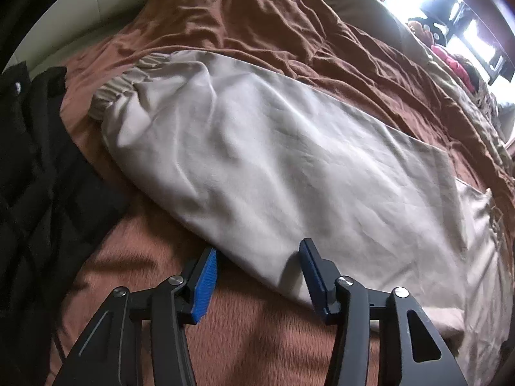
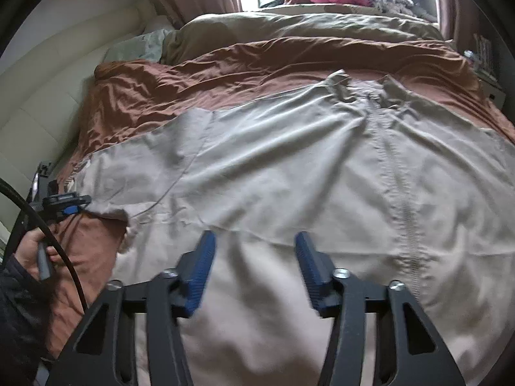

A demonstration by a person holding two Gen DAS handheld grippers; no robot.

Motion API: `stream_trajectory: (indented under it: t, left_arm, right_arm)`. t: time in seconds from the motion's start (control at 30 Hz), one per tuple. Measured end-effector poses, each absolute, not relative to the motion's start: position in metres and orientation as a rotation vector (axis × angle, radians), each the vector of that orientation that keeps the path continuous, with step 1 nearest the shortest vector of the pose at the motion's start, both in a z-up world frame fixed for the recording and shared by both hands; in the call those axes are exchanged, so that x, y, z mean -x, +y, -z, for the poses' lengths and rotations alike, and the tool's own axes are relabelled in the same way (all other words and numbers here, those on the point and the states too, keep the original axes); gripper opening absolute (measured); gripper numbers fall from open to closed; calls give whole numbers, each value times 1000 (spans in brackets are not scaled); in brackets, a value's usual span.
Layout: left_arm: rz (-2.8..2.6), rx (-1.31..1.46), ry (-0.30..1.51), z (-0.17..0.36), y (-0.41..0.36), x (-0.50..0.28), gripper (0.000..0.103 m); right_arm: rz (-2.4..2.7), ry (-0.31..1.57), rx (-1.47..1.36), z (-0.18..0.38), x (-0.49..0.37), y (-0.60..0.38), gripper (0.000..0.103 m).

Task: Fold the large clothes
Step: 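Reach the left tool to the coat sleeve cuff and grasp it, then lift the sleeve with the left tool and lay it across the coat body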

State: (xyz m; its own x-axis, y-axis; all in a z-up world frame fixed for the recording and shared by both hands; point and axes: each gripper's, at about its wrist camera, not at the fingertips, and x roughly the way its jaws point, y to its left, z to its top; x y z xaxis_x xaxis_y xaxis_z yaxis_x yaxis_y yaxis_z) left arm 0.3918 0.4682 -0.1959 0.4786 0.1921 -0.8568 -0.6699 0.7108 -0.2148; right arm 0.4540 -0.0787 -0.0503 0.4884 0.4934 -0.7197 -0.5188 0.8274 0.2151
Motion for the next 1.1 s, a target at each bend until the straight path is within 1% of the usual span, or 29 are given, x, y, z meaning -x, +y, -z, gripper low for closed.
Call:
stream_trajectory:
  t: [0.03,0.07,0.17,0.27,0.47,0.63,0.77,0.9,0.93,1.0,1.03,1.07,1.1]
  left_arm:
    - [-583,580,912,194,470,-392,24]
    - [-581,593,887,192,472,-391,6]
    - [-554,615,839,182,474,-389,3]
    - [-516,572,777,154,466,-391,2]
    - [-418,430,611,76,437,-394,1]
    - [-314,366,533,27,407,-399,1]
    - [-231,363,514,3,385,-404,1]
    - [-148,351,488,-14,362,-405,1]
    - [-129,345,482,-18,355,-404,1]
    - [-78,340,471,-26,339,-406,1]
    - [-63,330,471,-29,331,-409,1]
    - [-51,315,472,-32,321,-411,1]
    - [-44,301,474,-33,312,-413,1]
  right_arm:
    - [-627,872,27,52,-456,-73,39]
    - [-639,883,24,54,-458,-66,36]
    - [-676,921,14,61,-463,-46,29]
    - [-694,961,-14,69,-473,-28,26]
    - [-800,1012,-61,82,-488,15,26]
    - [-797,1082,-94,107,-497,47,26]
    - [-858,1184,-143,133,-506,62,26]
    - [-838,1159,-149,124,-510,41,27]
    - [-825,1145,-145,120,-510,32,29]
    - [-812,1102,-151,107,-506,13,45]
    - [-804,1075,-154,100,-505,1,64]
    - [-796,1053,-154,94,-503,-10,78]
    - [-786,1037,-154,89,-500,-19,80]
